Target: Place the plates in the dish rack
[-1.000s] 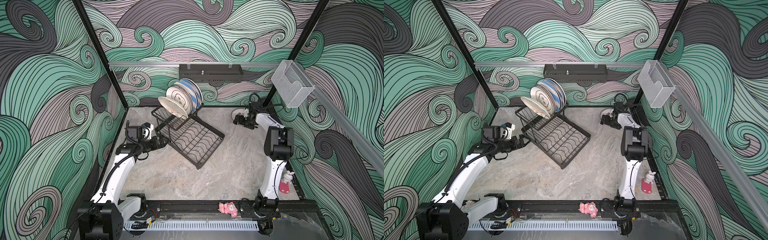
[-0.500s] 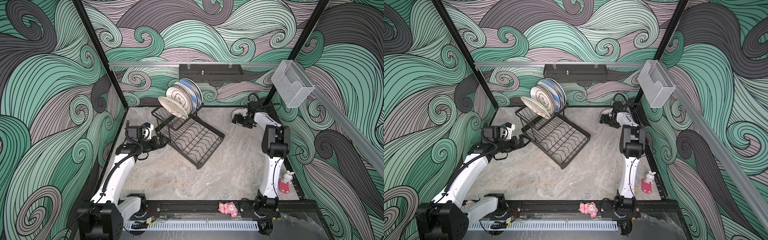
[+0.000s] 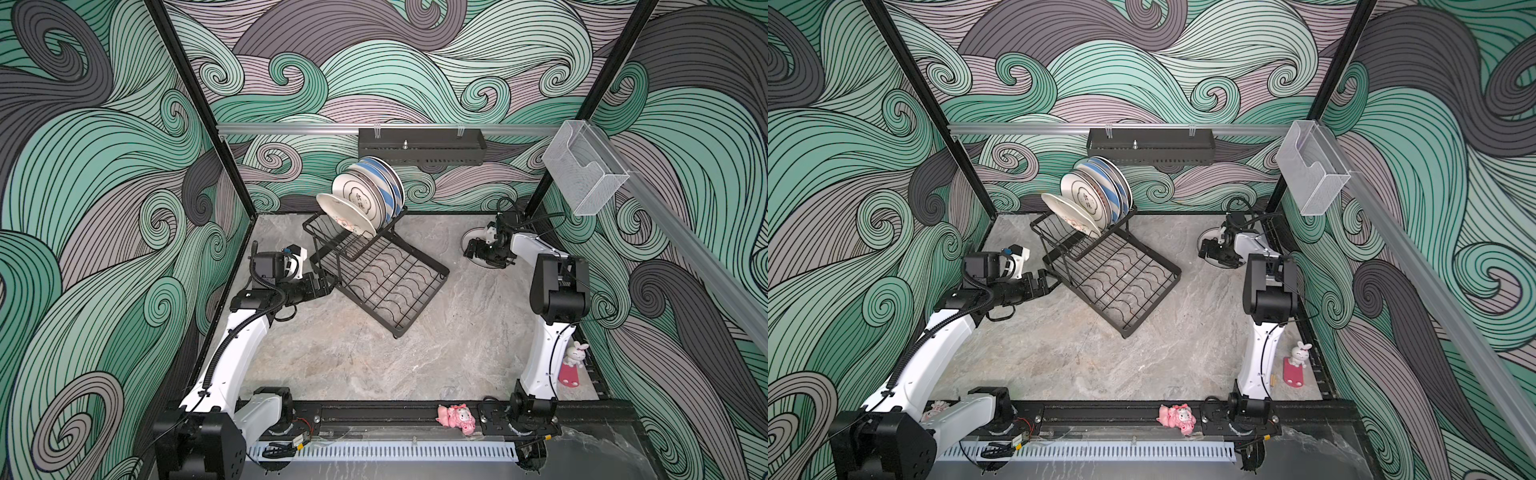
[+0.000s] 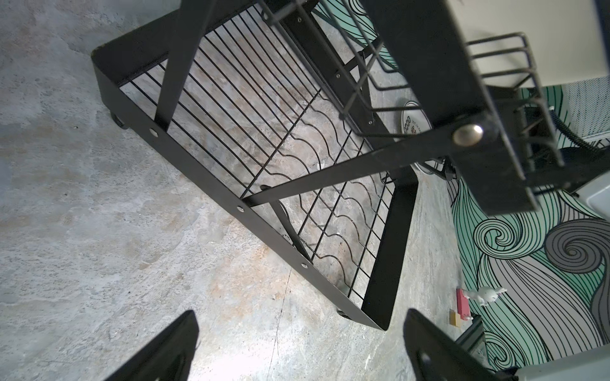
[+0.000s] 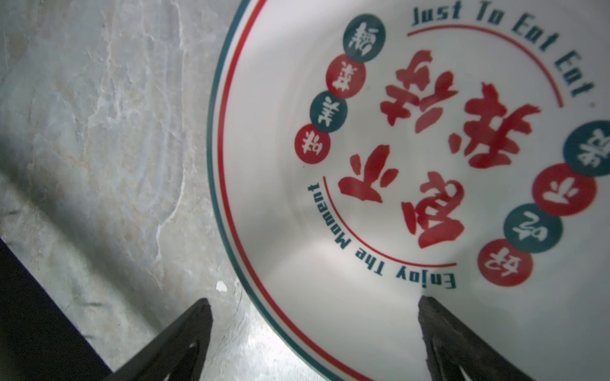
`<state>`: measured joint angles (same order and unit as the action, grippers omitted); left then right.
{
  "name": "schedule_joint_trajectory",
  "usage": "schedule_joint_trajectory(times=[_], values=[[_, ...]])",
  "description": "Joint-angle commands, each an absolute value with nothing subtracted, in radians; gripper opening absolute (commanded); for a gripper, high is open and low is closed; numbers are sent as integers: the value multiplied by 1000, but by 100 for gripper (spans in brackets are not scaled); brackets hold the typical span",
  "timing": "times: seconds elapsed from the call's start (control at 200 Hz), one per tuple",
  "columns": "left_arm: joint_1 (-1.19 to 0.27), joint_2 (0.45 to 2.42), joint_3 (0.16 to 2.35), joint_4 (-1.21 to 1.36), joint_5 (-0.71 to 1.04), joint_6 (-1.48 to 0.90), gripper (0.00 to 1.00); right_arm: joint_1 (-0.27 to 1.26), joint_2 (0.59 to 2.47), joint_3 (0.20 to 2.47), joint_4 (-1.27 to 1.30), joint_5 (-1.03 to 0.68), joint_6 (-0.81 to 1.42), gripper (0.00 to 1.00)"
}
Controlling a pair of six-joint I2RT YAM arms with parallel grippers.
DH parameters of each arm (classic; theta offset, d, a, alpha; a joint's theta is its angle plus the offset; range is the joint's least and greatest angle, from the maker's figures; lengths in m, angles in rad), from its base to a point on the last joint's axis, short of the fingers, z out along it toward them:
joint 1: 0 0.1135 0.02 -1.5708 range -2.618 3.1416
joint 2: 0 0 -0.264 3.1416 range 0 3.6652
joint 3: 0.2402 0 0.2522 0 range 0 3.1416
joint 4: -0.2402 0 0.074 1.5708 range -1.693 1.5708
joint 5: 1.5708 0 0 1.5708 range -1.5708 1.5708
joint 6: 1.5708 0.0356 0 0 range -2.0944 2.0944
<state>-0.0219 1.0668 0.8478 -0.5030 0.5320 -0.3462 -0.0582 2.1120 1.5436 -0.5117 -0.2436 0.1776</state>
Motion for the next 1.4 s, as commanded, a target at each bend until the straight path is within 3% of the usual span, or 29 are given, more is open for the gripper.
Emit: schedule_joint_trajectory(times=[0.0,0.901,1.396], values=[[-26,1048,863,-521,543,-344,99,-48,2049,1464,-545,-246,204,97],[-84,1014,856,-538,537,-364,99,213,1465,783,-452,-262,334,97],[-122,1012,844,-537,507,-383,99,524,1412,659,-272,-362,469,96]])
